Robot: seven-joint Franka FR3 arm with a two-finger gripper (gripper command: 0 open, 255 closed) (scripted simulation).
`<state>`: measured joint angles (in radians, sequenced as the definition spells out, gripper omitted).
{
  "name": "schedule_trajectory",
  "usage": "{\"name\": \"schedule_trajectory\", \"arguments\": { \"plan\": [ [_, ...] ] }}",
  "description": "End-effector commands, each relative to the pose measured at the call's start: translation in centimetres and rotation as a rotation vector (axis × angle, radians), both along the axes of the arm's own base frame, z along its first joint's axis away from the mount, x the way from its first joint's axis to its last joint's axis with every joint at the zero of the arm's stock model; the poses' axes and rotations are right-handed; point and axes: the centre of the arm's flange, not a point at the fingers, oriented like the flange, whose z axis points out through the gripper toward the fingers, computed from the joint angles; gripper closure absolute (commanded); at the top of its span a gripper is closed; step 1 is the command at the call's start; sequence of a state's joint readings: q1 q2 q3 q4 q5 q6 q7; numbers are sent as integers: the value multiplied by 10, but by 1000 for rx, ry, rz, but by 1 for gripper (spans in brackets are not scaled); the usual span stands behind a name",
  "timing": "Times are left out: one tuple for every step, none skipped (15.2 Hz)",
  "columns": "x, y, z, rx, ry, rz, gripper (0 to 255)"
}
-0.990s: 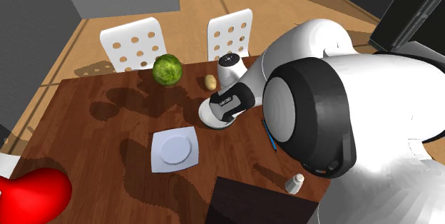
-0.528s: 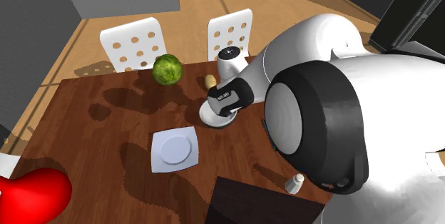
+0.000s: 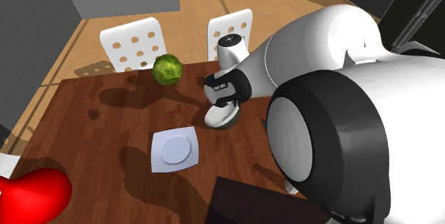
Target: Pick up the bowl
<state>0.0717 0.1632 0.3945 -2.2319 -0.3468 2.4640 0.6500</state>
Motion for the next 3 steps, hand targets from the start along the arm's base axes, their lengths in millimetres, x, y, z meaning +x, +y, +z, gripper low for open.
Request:
{"name": "schedule_trajectory", "arguments": {
  "plan": [
    [-1,1,11,0,0,0,255],
    [-1,1,12,0,0,0,255],
    [-1,1,12,0,0,0,255]
  ]
}}
